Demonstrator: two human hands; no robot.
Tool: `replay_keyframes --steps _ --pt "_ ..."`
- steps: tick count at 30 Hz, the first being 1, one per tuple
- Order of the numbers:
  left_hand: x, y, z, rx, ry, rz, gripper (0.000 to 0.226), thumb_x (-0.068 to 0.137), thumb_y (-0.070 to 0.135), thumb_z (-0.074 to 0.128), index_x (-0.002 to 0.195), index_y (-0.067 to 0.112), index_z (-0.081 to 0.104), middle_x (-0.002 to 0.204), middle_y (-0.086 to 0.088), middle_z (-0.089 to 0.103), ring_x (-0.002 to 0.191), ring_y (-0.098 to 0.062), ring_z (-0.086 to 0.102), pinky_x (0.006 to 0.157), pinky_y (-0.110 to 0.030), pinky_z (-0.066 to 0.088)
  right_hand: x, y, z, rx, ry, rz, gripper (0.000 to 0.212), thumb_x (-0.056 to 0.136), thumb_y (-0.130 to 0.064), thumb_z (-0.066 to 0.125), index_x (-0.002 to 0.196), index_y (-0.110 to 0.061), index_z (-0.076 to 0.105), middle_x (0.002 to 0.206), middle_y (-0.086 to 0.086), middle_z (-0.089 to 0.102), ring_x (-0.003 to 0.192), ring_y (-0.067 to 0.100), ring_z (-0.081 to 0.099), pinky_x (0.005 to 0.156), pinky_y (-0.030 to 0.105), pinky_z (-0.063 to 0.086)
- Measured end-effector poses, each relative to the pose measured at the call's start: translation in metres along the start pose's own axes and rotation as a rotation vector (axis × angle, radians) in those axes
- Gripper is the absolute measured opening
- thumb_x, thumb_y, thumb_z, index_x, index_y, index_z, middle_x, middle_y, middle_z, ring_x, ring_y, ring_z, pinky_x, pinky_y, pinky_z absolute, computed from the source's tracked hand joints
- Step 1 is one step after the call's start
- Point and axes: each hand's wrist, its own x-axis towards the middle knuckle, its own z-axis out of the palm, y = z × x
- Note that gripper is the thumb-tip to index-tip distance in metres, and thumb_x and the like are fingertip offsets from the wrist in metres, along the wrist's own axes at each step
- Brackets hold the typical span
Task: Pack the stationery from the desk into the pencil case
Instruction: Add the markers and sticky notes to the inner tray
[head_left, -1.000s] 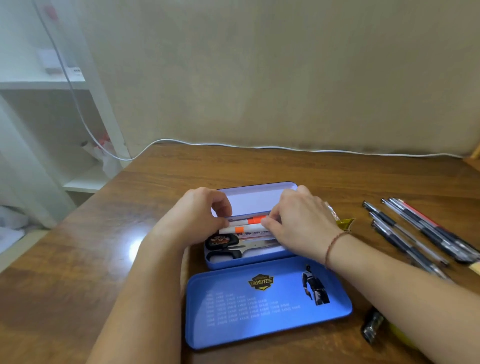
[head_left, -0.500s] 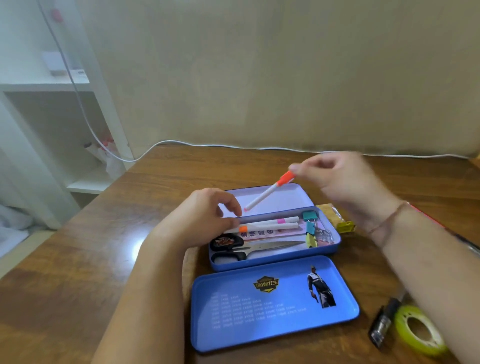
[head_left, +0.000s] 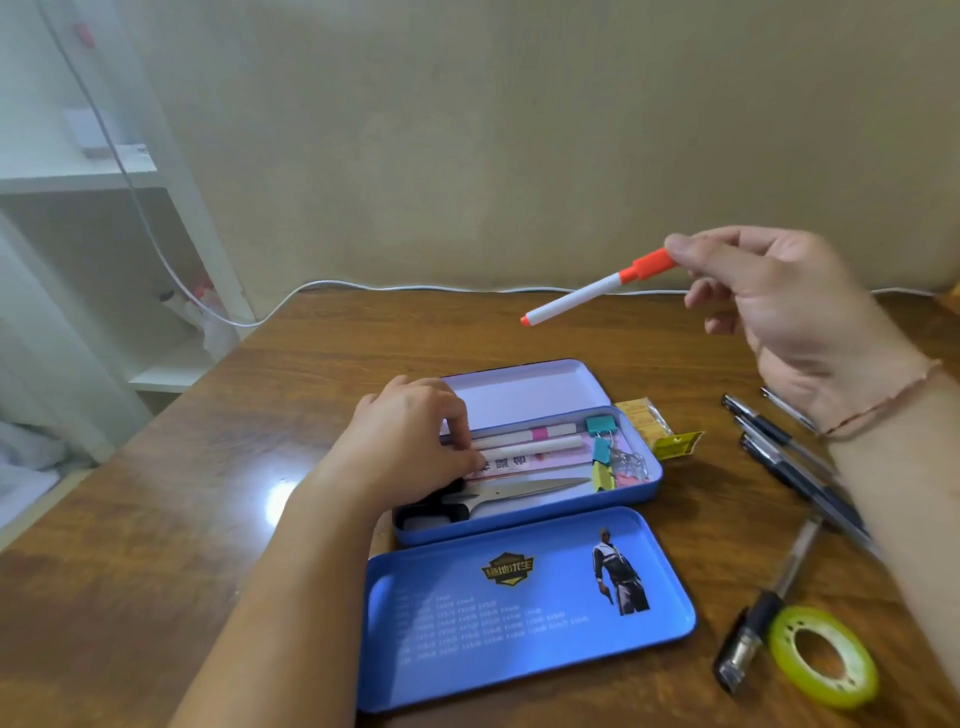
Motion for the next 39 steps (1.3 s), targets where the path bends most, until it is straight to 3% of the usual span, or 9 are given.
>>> replay_keyframes --steps 6,11,15,19,22,26,32,36,39 --pt "0.002 0.006 0.003 -0.044 0.054 0.092 0.012 0.074 0.048 0.076 0.079 0.041 0.068 0.108 0.020 0.059 0.108 -0.013 0.046 0.092 -0.038 0.039 -0.002 0.001 0.003 -0.036 -0.024 -0.034 0.017 0.074 -0.039 0.077 0.065 -0.025 0.074 0.056 -0.010 0.057 0.058 0.008 0.051 0.047 0.020 0.037" --pt "-0.004 -0.002 -0.006 -0.017 -0.122 0.084 0.019 0.086 0.049 0.064 0.103 0.056 0.068 0.135 0.024 0.050 0.130 -0.008 0.031 0.107 -0.041 0.028 -0.005 0.004 0.007 -0.069 -0.087 -0.039 0.017 0.076 -0.034 0.077 0.063 -0.024 0.074 0.059 -0.006 0.056 0.059 0.009 0.047 0.044 0.012 0.036" --pt "-0.005 -0.007 -0.010 0.000 -0.086 0.031 0.013 0.086 0.048 0.065 0.096 0.053 0.072 0.131 0.023 0.054 0.129 -0.009 0.034 0.105 -0.042 0.030 -0.008 0.018 0.016 -0.214 -0.091 0.064 0.019 0.074 -0.030 0.080 0.059 -0.021 0.072 0.046 -0.017 0.054 0.045 -0.003 0.044 0.048 0.012 0.034" --pt "-0.006 -0.007 -0.012 0.019 -0.008 -0.012 0.011 0.077 0.048 0.075 0.068 0.048 0.069 0.117 0.023 0.060 0.119 -0.011 0.042 0.097 -0.040 0.035 -0.015 0.036 0.030 -0.346 -0.124 0.177 0.017 0.076 -0.025 0.080 0.067 -0.012 0.073 0.028 -0.015 0.038 0.028 0.002 0.036 0.031 0.009 0.024" --pt "-0.005 -0.008 -0.012 0.038 0.037 0.009 0.019 0.069 0.057 0.077 0.065 0.040 0.068 0.111 0.023 0.061 0.113 -0.011 0.046 0.093 -0.040 0.039 -0.019 0.041 0.036 -0.391 -0.117 0.225 0.019 0.075 -0.028 0.080 0.063 -0.015 0.075 0.032 -0.016 0.043 0.039 0.005 0.037 0.038 0.016 0.029" --pt "-0.003 0.004 -0.005 -0.013 0.039 0.156 0.018 0.070 0.057 0.075 0.072 0.040 0.070 0.119 0.022 0.059 0.120 -0.008 0.041 0.100 -0.040 0.032 -0.013 0.032 0.029 -0.325 -0.036 0.199 0.016 0.077 -0.030 0.077 0.066 -0.019 0.073 0.072 0.000 0.064 0.069 0.010 0.050 0.056 0.025 0.035" --pt "0.001 0.004 0.006 0.024 0.079 0.117 0.016 0.071 0.044 0.080 0.070 0.034 0.068 0.110 0.022 0.060 0.115 -0.009 0.042 0.091 -0.032 0.024 -0.008 0.024 0.016 -0.371 -0.126 0.268 0.017 0.076 -0.030 0.077 0.066 -0.017 0.076 0.069 0.000 0.056 0.062 0.011 0.041 0.056 0.027 0.030" --pt "0.000 0.000 0.004 0.003 0.060 0.057 0.022 0.072 0.047 0.078 0.063 0.037 0.060 0.104 0.021 0.058 0.108 -0.010 0.042 0.091 -0.037 0.033 -0.015 0.034 0.027 -0.443 -0.184 0.314 0.022 0.077 -0.029 0.077 0.058 -0.019 0.076 0.069 -0.001 0.059 0.069 0.013 0.046 0.056 0.029 0.034" --pt "-0.001 -0.005 0.001 -0.027 0.065 0.057 0.020 0.075 0.045 0.075 0.064 0.038 0.060 0.102 0.022 0.057 0.108 -0.010 0.043 0.091 -0.036 0.031 -0.021 0.045 0.036 -0.547 -0.193 0.306 0.023 0.078 -0.033 0.076 0.064 -0.013 0.077 0.047 -0.006 0.045 0.054 0.014 0.039 0.049 0.025 0.030"
